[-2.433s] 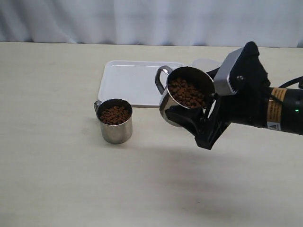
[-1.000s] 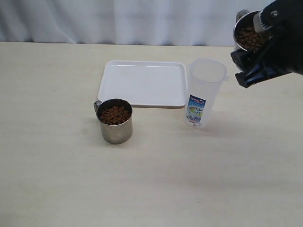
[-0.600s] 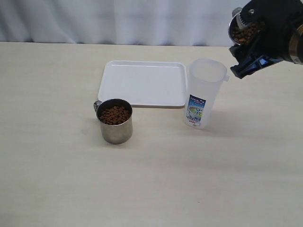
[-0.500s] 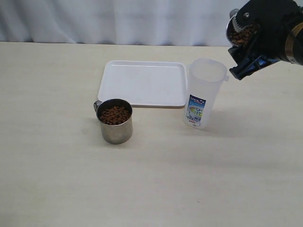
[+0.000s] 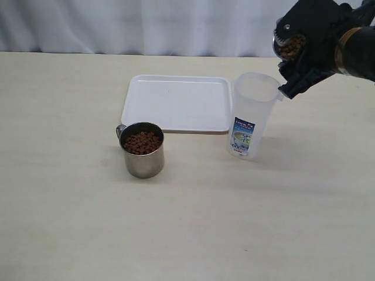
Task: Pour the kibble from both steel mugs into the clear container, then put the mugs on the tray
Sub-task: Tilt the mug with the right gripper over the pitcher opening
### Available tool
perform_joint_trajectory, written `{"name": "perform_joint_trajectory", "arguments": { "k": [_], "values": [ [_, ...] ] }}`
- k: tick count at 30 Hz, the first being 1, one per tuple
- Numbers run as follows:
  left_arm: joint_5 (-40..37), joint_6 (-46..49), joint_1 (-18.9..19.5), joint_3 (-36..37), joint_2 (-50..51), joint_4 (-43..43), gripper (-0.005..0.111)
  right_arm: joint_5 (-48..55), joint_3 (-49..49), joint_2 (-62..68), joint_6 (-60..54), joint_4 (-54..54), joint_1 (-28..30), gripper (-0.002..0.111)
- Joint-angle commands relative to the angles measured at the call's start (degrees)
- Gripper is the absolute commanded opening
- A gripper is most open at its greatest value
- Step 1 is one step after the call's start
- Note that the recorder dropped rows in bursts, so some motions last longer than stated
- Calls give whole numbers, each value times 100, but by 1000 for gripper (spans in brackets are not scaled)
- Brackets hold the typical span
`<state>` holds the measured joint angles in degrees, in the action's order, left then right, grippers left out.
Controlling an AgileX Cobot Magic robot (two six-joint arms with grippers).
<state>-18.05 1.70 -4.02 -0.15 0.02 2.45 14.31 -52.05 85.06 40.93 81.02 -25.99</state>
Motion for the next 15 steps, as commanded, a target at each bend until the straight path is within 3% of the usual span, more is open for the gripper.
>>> {"name": "perform_joint_trajectory", "arguments": {
  "k": [1, 10, 15],
  "values": [
    [36, -10, 4, 15, -2, -6, 0, 49, -121, 88, 1, 104, -15, 4],
    [36, -10, 4, 15, -2, -6, 0, 58, -42, 78, -407, -46, -29, 4],
    [36, -10, 4, 15, -2, -6, 0, 389, -31, 78, -679, 95, -421, 4]
  ]
}}
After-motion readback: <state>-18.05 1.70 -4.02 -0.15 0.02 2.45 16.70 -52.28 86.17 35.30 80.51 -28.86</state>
